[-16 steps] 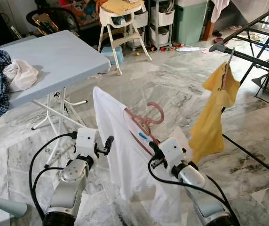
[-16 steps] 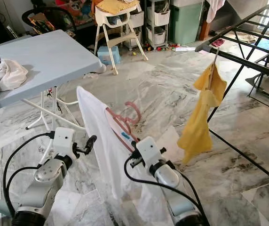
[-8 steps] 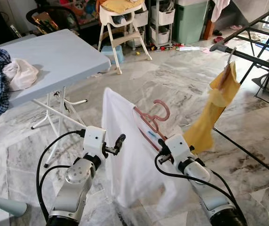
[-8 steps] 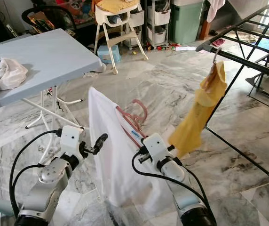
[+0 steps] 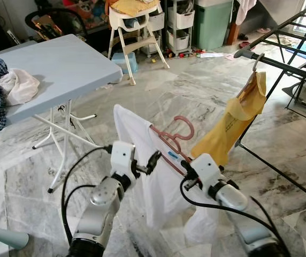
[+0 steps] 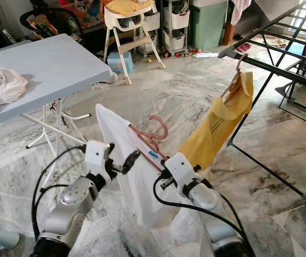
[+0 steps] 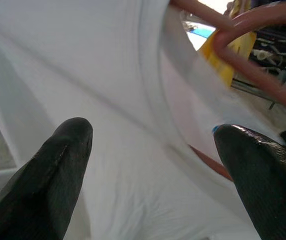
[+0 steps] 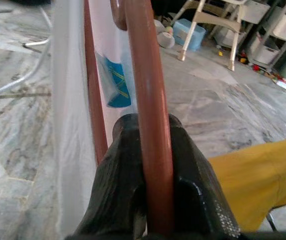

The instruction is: Hang hanger

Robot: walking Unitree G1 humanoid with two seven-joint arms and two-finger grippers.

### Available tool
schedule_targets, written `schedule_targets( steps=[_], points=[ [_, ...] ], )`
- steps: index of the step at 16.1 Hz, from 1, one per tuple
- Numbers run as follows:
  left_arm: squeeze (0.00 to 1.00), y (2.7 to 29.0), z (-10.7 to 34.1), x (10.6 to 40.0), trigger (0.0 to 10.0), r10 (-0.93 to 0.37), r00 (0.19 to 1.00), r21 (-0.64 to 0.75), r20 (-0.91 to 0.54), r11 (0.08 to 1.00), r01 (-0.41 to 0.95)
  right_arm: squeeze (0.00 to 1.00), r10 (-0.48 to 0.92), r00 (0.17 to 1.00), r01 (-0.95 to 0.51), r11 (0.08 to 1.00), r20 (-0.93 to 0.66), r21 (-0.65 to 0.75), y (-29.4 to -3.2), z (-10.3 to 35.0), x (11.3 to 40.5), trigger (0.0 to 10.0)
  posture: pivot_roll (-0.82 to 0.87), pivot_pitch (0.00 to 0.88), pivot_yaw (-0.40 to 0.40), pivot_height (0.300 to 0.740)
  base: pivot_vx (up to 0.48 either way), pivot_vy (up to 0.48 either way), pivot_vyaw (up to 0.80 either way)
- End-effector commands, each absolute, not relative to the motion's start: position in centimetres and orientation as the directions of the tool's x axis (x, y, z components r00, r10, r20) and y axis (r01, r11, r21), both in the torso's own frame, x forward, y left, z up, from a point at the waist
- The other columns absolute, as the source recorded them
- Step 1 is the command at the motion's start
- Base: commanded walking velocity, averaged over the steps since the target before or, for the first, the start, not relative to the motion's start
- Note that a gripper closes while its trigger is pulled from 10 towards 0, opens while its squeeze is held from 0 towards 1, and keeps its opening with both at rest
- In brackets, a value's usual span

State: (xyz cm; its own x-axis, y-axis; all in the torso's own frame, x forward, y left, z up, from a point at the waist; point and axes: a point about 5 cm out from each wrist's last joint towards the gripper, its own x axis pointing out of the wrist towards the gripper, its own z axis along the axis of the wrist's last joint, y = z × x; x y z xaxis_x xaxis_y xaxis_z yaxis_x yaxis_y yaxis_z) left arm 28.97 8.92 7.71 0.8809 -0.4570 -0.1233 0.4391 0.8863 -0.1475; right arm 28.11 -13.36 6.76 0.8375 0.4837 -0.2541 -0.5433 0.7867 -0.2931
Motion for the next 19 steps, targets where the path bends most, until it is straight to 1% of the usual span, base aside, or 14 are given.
schedule_targets(
  steps=[1, 2, 3, 5, 7, 9, 13, 19],
  points=[
    [0.0, 9.3, 7.8, 29.5, 10.0, -0.441, 0.889, -0.117, -0.122, 0.896, 0.428, 0.0, 0.533, 0.82, -0.572, 0.769, -0.208, -0.287, -12.7, 8.1, 28.1, 10.0, -0.12, 0.018, 0.082, 0.74, 0.0, 0.0, 0.0],
    [0.0, 9.7, 7.7, 29.8, 10.0, -0.418, 0.9, -0.116, -0.124, 0.907, 0.405, 0.0, 0.551, 0.806, -0.592, 0.754, -0.215, -0.287, -12.8, 8.3, 27.8, 10.0, -0.13, 0.021, 0.083, 0.74, 0.0, 0.0, 0.0],
    [0.0, 10.0, 7.7, 30.2, 8.8, -0.401, 0.908, -0.116, -0.123, 0.914, 0.388, 0.0, 0.565, 0.794, -0.608, 0.741, -0.224, -0.286, -12.8, 8.4, 27.6, 10.0, -0.14, 0.027, 0.086, 0.74, 0.0, 0.0, 0.0],
    [0.0, 9.9, 7.6, 30.7, 3.8, -0.396, 0.911, -0.111, -0.117, 0.916, 0.385, 0.0, 0.57, 0.785, -0.619, 0.732, -0.241, -0.285, -12.8, 8.5, 27.2, 10.0, -0.15, 0.027, 0.089, 0.74, 0.0, 0.0, 0.0],
    [0.0, 9.6, 7.6, 31.1, 0.0, -0.395, 0.912, -0.112, -0.111, 0.917, 0.383, 0.0, 0.575, 0.776, -0.63, 0.723, -0.259, -0.283, -12.9, 8.5, 26.7, 10.0, -0.16, 0.023, 0.092, 0.74, 0.0, 0.0, 0.0],
    [0.0, 9.3, 7.7, 31.4, 0.0, -0.395, 0.913, -0.117, -0.099, 0.916, 0.384, 0.0, 0.574, 0.769, -0.639, 0.712, -0.282, -0.293, -13.0, 8.3, 26.4, 10.0, -0.17, 0.019, 0.093, 0.74, 0.0, 0.0, 0.0],
    [0.0, 8.9, 8.0, 31.6, 0.0, -0.406, 0.911, -0.122, -0.079, 0.91, 0.395, 0.0, 0.554, 0.776, -0.628, 0.72, -0.302, -0.296, -13.0, 8.0, 26.5, 10.0, -0.16, 0.017, 0.098, 0.74, 0.0, 0.0, 0.0],
    [0.0, 9.5, 7.3, 30.8, 0.0, -0.383, 0.917, -0.093, -0.112, 0.923, 0.374, 0.0, 0.521, 0.785, -0.614, 0.727, -0.335, -0.308, -13.0, 7.3, 27.0, 10.0, -0.14, 0.018, 0.092, 0.74, 0.0, 0.0, 0.0]
  ],
)
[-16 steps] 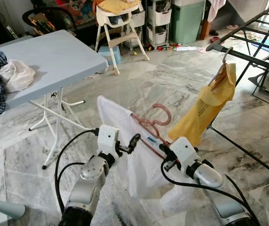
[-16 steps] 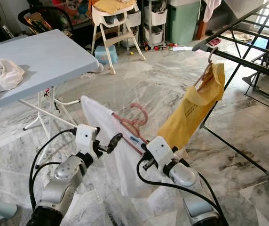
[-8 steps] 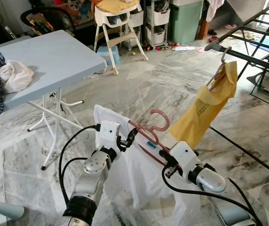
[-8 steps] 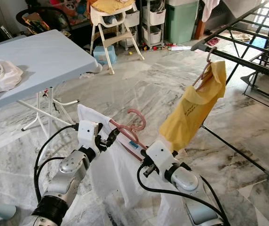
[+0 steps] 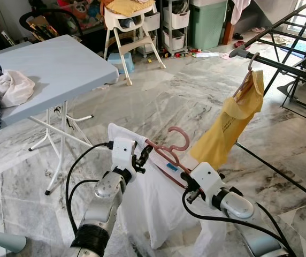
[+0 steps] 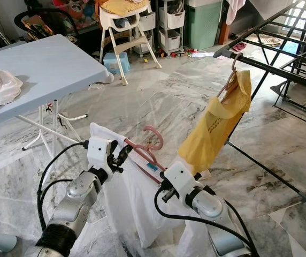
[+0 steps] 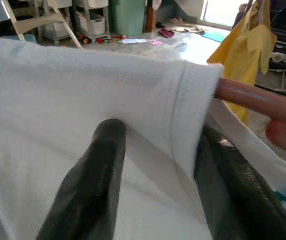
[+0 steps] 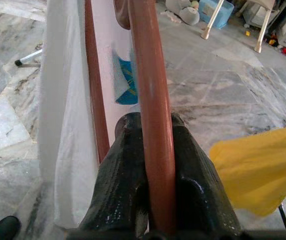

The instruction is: Hang hanger

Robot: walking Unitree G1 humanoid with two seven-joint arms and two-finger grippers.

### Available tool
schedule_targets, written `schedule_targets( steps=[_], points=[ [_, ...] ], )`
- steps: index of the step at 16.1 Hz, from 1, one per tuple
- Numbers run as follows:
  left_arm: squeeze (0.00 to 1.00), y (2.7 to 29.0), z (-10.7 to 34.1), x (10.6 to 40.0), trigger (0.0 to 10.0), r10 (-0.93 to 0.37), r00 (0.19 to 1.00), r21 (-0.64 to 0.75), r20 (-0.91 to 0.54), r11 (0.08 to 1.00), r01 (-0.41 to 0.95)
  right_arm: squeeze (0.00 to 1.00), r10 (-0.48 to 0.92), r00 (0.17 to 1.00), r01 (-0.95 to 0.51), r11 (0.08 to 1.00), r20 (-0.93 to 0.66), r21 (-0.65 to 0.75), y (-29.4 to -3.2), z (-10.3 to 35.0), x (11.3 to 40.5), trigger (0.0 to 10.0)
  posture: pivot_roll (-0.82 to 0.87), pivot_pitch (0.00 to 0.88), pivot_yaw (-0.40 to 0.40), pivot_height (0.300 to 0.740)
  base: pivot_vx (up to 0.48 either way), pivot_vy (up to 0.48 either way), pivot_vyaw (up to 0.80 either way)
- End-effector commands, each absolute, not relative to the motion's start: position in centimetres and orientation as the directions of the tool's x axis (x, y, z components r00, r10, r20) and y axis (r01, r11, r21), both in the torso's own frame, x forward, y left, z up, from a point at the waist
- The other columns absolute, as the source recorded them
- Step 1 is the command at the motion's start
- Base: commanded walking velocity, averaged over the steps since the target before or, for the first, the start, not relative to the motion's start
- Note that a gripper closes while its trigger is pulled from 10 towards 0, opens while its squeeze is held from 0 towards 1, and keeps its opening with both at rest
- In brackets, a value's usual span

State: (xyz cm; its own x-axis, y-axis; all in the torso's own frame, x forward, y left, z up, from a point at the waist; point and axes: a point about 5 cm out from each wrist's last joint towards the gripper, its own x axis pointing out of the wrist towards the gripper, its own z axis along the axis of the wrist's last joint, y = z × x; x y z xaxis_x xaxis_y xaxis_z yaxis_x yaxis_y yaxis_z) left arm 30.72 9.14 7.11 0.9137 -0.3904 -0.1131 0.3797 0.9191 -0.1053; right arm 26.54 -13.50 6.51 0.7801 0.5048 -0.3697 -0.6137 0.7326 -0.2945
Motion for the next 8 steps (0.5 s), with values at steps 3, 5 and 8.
schedule_targets(
  steps=[3, 5, 8],
  points=[
    [0.0, 9.76, 6.96, 30.51, 0.0, -0.36, 0.923, -0.075, -0.132, 0.933, 0.353, 0.0, 0.491, 0.793, -0.6, 0.731, -0.36, -0.325, -13.17, 6.98, 27.36, 10.0, -0.14, 0.018, 0.089, 0.74, 0.0, 0.0, 0.0],
    [0.0, 9.88, 7.11, 30.5, 0.0, -0.36, 0.923, -0.069, -0.133, 0.933, 0.354, 0.0, 0.476, 0.794, -0.596, 0.734, -0.379, -0.326, -13.18, 6.53, 27.4, 10.0, -0.13, 0.015, 0.087, 0.74, 0.0, 0.0, 0.0],
    [0.0, 10.15, 7.02, 30.79, 0.0, -0.349, 0.926, -0.063, -0.143, 0.937, 0.344, 0.0, 0.475, 0.797, -0.591, 0.739, -0.374, -0.323, -13.03, 6.63, 27.52, 10.0, -0.13, 0.017, 0.091, 0.74, 0.0, 0.0, 0.0]
  ],
)
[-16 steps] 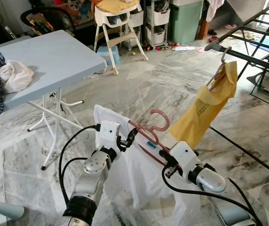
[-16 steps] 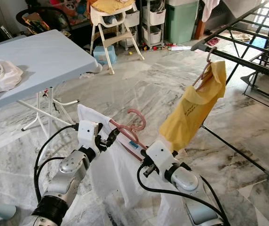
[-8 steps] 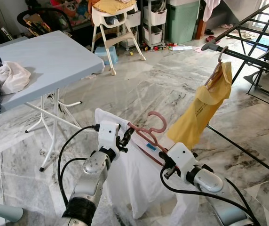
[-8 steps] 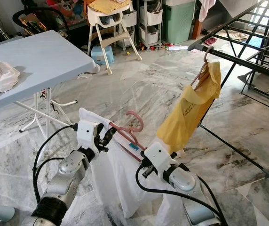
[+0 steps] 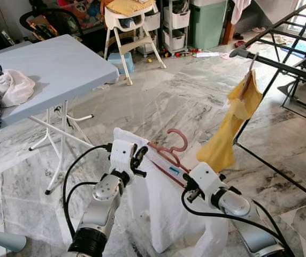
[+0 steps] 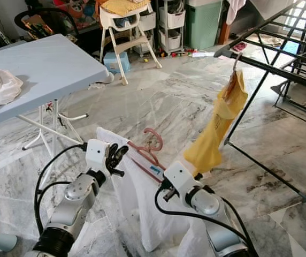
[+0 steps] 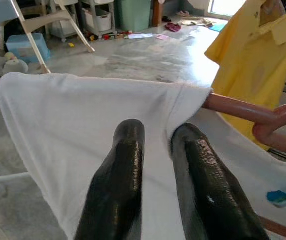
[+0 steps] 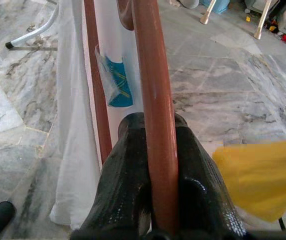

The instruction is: Hang hanger

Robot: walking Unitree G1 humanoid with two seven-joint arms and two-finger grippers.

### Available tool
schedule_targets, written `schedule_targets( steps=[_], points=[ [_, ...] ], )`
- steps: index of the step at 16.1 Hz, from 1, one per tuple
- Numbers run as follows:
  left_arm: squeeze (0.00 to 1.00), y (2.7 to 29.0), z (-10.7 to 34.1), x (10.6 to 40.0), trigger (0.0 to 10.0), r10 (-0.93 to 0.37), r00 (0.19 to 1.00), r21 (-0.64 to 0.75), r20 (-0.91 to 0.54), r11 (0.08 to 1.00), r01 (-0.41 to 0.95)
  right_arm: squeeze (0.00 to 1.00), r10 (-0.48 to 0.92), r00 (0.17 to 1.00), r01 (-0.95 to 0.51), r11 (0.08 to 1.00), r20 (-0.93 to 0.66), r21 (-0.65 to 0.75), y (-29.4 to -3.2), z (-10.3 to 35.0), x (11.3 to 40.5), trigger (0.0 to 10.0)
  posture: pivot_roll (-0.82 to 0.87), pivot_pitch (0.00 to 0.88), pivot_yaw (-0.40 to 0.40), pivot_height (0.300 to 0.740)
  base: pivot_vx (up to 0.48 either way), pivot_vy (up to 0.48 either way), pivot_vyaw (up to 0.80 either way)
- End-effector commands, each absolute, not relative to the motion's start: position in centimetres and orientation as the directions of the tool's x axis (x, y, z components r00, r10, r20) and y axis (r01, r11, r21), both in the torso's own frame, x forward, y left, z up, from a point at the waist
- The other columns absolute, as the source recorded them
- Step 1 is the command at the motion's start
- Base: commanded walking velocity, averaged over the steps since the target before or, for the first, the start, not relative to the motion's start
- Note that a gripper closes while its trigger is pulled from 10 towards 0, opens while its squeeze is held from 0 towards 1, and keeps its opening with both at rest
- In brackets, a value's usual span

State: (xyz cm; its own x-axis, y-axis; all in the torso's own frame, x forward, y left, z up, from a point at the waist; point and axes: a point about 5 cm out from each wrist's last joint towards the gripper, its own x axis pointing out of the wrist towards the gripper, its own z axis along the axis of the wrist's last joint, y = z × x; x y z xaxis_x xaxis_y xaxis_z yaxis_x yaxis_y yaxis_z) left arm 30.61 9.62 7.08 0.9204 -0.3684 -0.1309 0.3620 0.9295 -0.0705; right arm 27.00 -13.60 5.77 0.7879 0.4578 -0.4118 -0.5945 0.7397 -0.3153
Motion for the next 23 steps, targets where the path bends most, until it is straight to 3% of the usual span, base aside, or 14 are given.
schedule_targets(
  steps=[1, 8, 15, 16, 17, 18, 23],
  points=[
    [0.0, 10.2, 6.9, 30.8, 0.0, -0.35, 0.925, -0.063, -0.146, 0.937, 0.345, 0.0, 0.475, 0.797, -0.591, 0.739, -0.372, -0.323, -13.0, 6.7, 27.5, 10.0, -0.14, 0.017, 0.093, 0.74, 0.0, 0.0, 0.0],
    [0.0, 10.2, 5.4, 31.0, 0.0, -0.325, 0.919, -0.061, -0.222, 0.945, 0.32, 0.0, 0.482, 0.799, -0.589, 0.747, -0.359, -0.308, -13.2, 7.0, 27.2, 10.0, -0.16, 0.017, 0.114, 0.74, 0.0, 0.0, 0.0],
    [0.0, 10.9, 5.7, 31.5, 0.0, -0.285, 0.937, -0.07, -0.203, 0.958, 0.276, 0.0, 0.49, 0.793, -0.597, 0.743, -0.363, -0.303, -13.0, 6.7, 26.9, 10.0, -0.16, 0.012, 0.127, 0.74, 0.0, 0.0, 0.0],
    [0.04, 11.1, 5.7, 31.4, 0.0, -0.284, 0.938, -0.069, -0.197, 0.959, 0.276, 0.0, 0.489, 0.793, -0.596, 0.743, -0.363, -0.303, -13.0, 6.7, 26.9, 10.0, -0.16, 0.011, 0.128, 0.74, 0.0, 0.0, 0.0],
    [0.47, 11.7, 5.6, 31.1, 0.0, -0.275, 0.943, -0.065, -0.189, 0.961, 0.268, 0.0, 0.487, 0.794, -0.595, 0.744, -0.363, -0.304, -13.0, 6.7, 26.9, 10.0, -0.16, 0.011, 0.13, 0.74, 0.0, 0.0, 0.0],
    [0.0, 12.2, 5.4, 31.0, 0.0, -0.259, 0.946, -0.055, -0.198, 0.966, 0.253, 0.0, 0.487, 0.794, -0.595, 0.744, -0.364, -0.304, -13.0, 6.6, 26.9, 10.0, -0.16, 0.01, 0.129, 0.74, 0.0, 0.0, 0.0],
    [0.0, 14.9, 6.2, 31.7, 0.0, -0.151, 0.975, 0.012, -0.165, 0.988, 0.155, 0.0, 0.495, 0.782, -0.611, 0.727, -0.378, -0.313, -13.0, 6.3, 26.7, 10.0, -0.15, 0.01, 0.122, 0.74, 0.0, 0.0, 0.0]
  ],
)
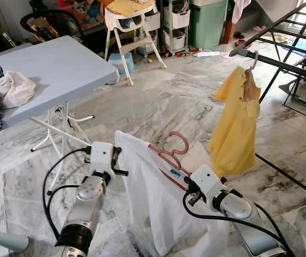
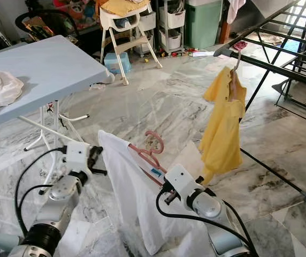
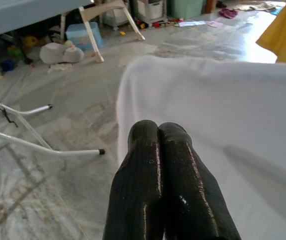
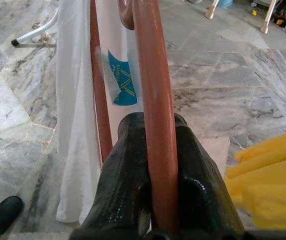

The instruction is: Hang hanger

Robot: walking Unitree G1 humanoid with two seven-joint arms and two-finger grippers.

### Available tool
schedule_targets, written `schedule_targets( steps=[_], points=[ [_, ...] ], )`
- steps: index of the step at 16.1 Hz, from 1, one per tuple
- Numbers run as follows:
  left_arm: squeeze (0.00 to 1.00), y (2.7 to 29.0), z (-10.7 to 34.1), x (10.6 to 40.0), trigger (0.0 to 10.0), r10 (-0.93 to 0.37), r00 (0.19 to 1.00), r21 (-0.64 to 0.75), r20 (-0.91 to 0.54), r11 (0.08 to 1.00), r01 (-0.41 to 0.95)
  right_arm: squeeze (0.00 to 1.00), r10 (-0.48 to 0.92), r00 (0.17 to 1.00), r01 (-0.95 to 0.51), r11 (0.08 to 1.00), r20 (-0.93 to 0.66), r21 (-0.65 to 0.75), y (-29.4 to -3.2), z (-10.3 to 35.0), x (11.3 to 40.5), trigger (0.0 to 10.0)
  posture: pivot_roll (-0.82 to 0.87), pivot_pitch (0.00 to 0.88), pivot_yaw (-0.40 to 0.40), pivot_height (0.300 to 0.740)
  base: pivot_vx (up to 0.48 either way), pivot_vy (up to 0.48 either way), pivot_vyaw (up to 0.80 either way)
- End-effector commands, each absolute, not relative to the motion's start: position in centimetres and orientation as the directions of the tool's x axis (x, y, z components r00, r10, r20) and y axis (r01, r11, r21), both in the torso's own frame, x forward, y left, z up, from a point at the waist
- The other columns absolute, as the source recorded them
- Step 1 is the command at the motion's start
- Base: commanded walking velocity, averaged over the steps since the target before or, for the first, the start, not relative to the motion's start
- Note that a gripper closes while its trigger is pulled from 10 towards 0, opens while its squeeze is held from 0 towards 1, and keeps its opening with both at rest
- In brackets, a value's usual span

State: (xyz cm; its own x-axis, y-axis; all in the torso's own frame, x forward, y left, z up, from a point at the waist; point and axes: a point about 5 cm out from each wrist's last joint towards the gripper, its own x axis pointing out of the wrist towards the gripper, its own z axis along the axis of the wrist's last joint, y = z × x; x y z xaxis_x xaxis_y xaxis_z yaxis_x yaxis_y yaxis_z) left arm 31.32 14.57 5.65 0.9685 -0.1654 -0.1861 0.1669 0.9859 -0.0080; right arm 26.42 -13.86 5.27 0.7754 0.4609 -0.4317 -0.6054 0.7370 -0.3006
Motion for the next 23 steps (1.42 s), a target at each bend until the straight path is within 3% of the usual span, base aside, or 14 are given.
schedule_targets(
  steps=[1, 3, 4, 5, 7, 12, 19, 23],
  points=[
    [0.0, 15.0, 6.3, 31.8, 0.0, -0.147, 0.975, 0.014, -0.164, 0.988, 0.151, 0.0, 0.496, 0.781, -0.613, 0.724, -0.38, -0.315, -13.1, 6.3, 26.7, 10.0, -0.15, 0.009, 0.12, 0.74, 0.0, 0.0, 0.0],
    [0.0, 14.5, 6.5, 31.9, 0.0, -0.164, 0.973, 0.004, -0.162, 0.986, 0.166, 0.0, 0.498, 0.778, -0.617, 0.72, -0.383, -0.318, -13.1, 6.3, 26.8, 10.0, -0.15, 0.009, 0.114, 0.74, 0.0, 0.0, 0.0],
    [0.0, 13.2, 6.8, 31.7, 10.0, -0.214, 0.967, -0.039, -0.141, 0.977, 0.21, 0.0, 0.499, 0.778, -0.617, 0.719, -0.381, -0.319, -13.0, 6.3, 26.9, 10.0, -0.14, 0.01, 0.111, 0.74, 0.0, 0.0, 0.0],
    [1.0, 12.7, 6.9, 31.6, 10.0, -0.233, 0.963, -0.055, -0.136, 0.972, 0.228, 0.0, 0.5, 0.778, -0.618, 0.719, -0.381, -0.319, -12.9, 6.3, 26.9, 10.0, -0.15, 0.011, 0.11, 0.74, 0.0, 0.0, 0.0],
    [1.0, 10.9, 6.5, 30.7, 10.0, -0.274, 0.952, -0.095, -0.139, 0.96, 0.263, 0.0, 0.5, 0.778, -0.618, 0.717, -0.381, -0.321, -12.8, 6.3, 26.9, 10.0, -0.15, 0.013, 0.107, 0.74, 0.0, 0.0, 0.0],
    [1.0, 9.8, 5.4, 28.8, 10.0, -0.307, 0.938, -0.125, -0.158, 0.949, 0.29, 0.0, 0.477, 0.795, -0.596, 0.733, -0.375, -0.329, -13.2, 6.3, 27.1, 10.0, -0.15, 0.025, 0.103, 0.74, 0.0, 0.0, 0.0],
    [1.0, 8.3, 5.4, 29.1, 10.0, -0.353, 0.921, -0.135, -0.166, 0.933, 0.334, 0.0, 0.493, 0.802, -0.588, 0.752, -0.338, -0.299, -12.5, 7.0, 27.1, 10.0, -0.15, 0.037, 0.095, 0.74, 0.0, 0.0, 0.0],
    [1.0, 7.9, 5.9, 30.2, 10.0, -0.343, 0.926, -0.125, -0.159, 0.937, 0.326, 0.0, 0.503, 0.823, -0.558, 0.804, -0.264, -0.206, -12.4, 8.5, 27.4, 10.0, -0.17, 0.032, 0.103, 0.74, 0.0, 0.0, 0.0]
  ],
)
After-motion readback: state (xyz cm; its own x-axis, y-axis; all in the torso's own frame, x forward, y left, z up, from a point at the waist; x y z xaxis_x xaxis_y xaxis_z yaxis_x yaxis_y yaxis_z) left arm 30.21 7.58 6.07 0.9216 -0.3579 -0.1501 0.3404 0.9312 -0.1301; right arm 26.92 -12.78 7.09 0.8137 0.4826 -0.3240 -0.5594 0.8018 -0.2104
